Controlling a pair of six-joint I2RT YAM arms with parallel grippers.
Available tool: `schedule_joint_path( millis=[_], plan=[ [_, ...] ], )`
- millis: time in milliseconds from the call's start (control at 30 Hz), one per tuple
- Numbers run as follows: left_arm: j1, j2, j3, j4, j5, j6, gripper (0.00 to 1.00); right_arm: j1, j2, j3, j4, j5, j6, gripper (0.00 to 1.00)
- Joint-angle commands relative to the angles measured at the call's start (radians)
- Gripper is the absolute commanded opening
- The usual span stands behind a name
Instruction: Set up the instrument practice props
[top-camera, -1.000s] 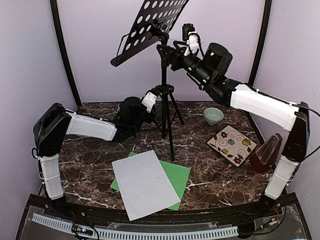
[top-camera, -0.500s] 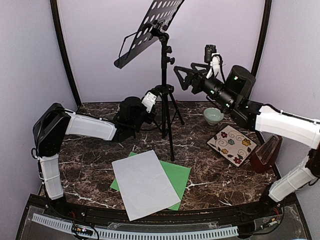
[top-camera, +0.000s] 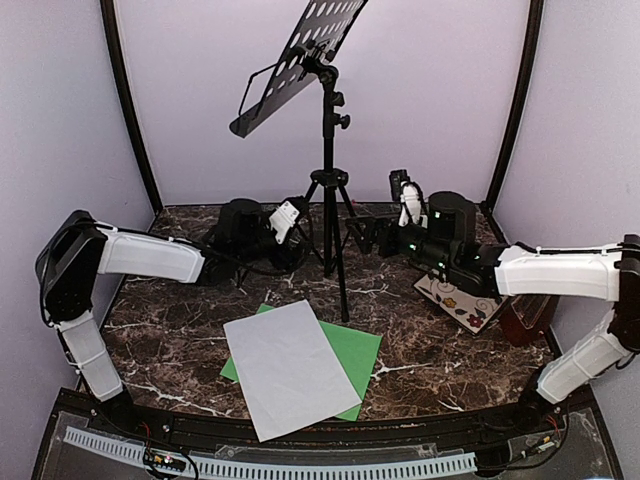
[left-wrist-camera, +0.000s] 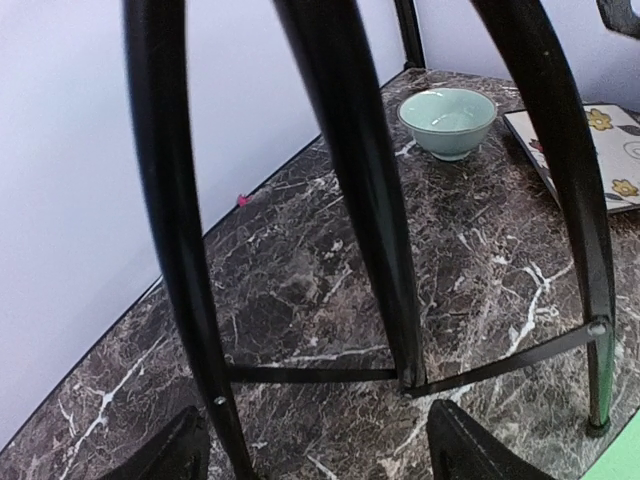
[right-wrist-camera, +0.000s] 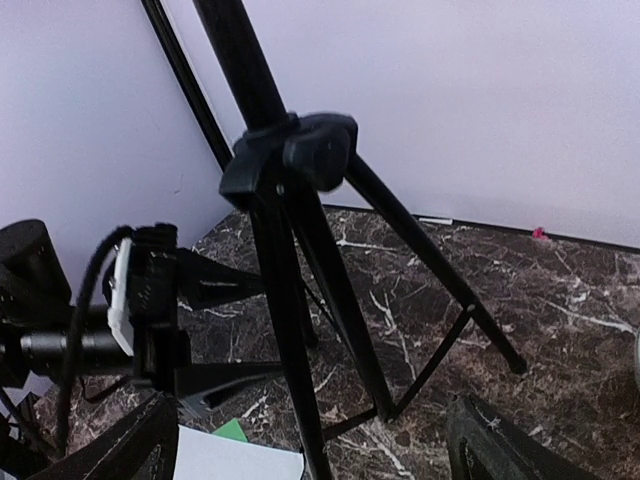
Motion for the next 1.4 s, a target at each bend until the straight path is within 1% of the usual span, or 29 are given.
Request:
schedule_joint_path(
  millis=[0, 67, 100, 200, 400, 533, 600, 667, 800, 933, 1000, 1100, 1267, 1367],
  plan=[
    [0.086, -0.071, -0.042, -0.067, 0.286, -0.04, 0.77, 0.019, 0.024, -0.052, 0.06, -0.008, 0.032, 0.93],
    [0.141, -0.064, -0.041, -0.076, 0.383, -0.027, 0.77, 0.022, 0.038, -0.063, 0.075, -0.033, 0.03, 0.91],
    [0.167, -0.056, -0.036, -0.082, 0.456, -0.021, 0.76, 0.025, 0.049, -0.066, 0.078, -0.043, 0.031, 0.9],
    [0.223, -0.018, 0.003, -0.107, 0.616, 0.009, 0.74, 0.034, 0.083, -0.055, 0.077, -0.063, 0.02, 0.87],
    [0.294, 0.096, 0.148, -0.179, 0.779, 0.067, 0.69, 0.055, 0.162, -0.015, 0.057, -0.058, 0.019, 0.83],
    [0.298, 0.171, 0.252, -0.243, 0.895, 0.133, 0.64, 0.066, 0.222, 0.009, 0.035, -0.031, 0.022, 0.79],
    [0.298, 0.206, 0.298, -0.247, 0.922, 0.129, 0.6, 0.067, 0.238, 0.017, 0.026, -0.015, 0.024, 0.77],
    [0.298, 0.227, 0.31, -0.219, 0.942, 0.107, 0.56, 0.067, 0.25, 0.024, 0.02, -0.004, 0.021, 0.75],
    [0.299, 0.236, 0.301, -0.162, 0.96, 0.067, 0.44, 0.067, 0.275, 0.049, -0.014, 0.012, -0.008, 0.65],
    [0.298, 0.23, 0.295, -0.16, 0.973, 0.06, 0.32, 0.065, 0.291, 0.072, -0.042, 0.026, -0.044, 0.57],
    [0.299, 0.222, 0.284, -0.158, 0.973, 0.062, 0.26, 0.063, 0.295, 0.079, -0.054, 0.032, -0.059, 0.53],
    [0.298, 0.206, 0.261, -0.141, 0.973, 0.059, 0.19, 0.058, 0.296, 0.083, -0.065, 0.033, -0.073, 0.48],
    [0.299, 0.168, 0.194, -0.086, 0.944, 0.037, 0.07, 0.044, 0.292, 0.087, -0.087, 0.03, -0.103, 0.36],
    [0.298, 0.131, 0.139, -0.043, 0.907, 0.029, 0.02, 0.029, 0.291, 0.089, -0.097, 0.02, -0.128, 0.28]
  ],
)
